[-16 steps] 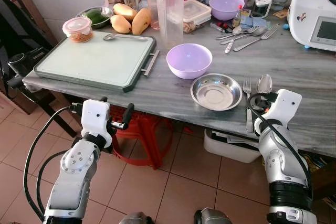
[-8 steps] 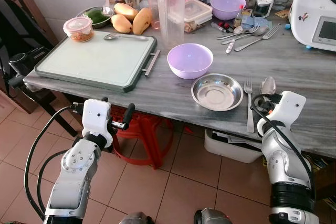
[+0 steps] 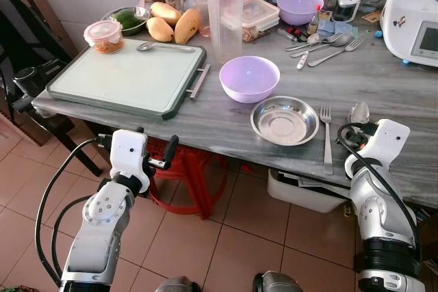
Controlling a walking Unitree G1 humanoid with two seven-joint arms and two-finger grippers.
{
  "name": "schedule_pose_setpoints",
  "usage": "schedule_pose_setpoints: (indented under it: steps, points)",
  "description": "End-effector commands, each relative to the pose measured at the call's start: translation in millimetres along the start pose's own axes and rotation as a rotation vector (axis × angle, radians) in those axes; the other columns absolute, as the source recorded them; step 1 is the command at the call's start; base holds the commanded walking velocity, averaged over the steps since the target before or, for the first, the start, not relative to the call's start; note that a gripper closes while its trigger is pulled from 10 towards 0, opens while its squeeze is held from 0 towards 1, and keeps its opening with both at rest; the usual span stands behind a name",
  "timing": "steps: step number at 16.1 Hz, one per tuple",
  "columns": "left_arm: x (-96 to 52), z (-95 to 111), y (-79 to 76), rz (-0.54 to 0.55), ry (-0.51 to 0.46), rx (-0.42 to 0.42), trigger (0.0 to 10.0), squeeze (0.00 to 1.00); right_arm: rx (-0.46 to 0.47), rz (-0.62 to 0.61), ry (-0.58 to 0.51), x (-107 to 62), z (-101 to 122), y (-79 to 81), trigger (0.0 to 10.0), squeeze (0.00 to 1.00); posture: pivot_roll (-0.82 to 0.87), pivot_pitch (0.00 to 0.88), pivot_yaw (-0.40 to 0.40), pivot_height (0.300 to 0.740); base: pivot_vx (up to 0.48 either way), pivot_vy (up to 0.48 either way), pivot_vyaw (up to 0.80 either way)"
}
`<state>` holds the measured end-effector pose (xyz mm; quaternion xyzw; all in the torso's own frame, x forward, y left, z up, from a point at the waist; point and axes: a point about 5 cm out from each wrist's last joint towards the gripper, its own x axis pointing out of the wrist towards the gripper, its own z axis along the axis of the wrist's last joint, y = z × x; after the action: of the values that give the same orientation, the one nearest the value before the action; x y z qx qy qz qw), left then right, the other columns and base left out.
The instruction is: Setting the table
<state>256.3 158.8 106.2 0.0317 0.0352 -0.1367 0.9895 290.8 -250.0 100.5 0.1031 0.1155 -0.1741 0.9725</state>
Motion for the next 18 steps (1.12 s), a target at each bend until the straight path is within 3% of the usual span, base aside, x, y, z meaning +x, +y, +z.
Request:
schedule_pose_setpoints:
  steps: [1, 9, 18]
  points:
    - [-0.6, 2, 1.8, -0.003, 0.001, 0.006, 10.0, 0.00, 0.009, -0.019, 0.096, -1.0, -20, -3.7, 10.0, 0.00, 0.04, 0.060, 0.107, 0.740, 0.000, 0.000, 0.00]
    - [-0.5, 1, 0.2, -0.004, 0.003, 0.004, 10.0, 0.00, 0.076, 0.030, 0.131, -2.2, -23, 9.8, 10.0, 0.00, 0.03, 0.061, 0.103, 0.740, 0.000, 0.000, 0.00]
    - [0.8, 1, -1.4, -0.004, 0.002, 0.000, 10.0, 0.00, 0.049, 0.086, 0.163, -5.1, -26, 17.0, 10.0, 0.00, 0.03, 0.060, 0.098, 0.740, 0.000, 0.000, 0.00]
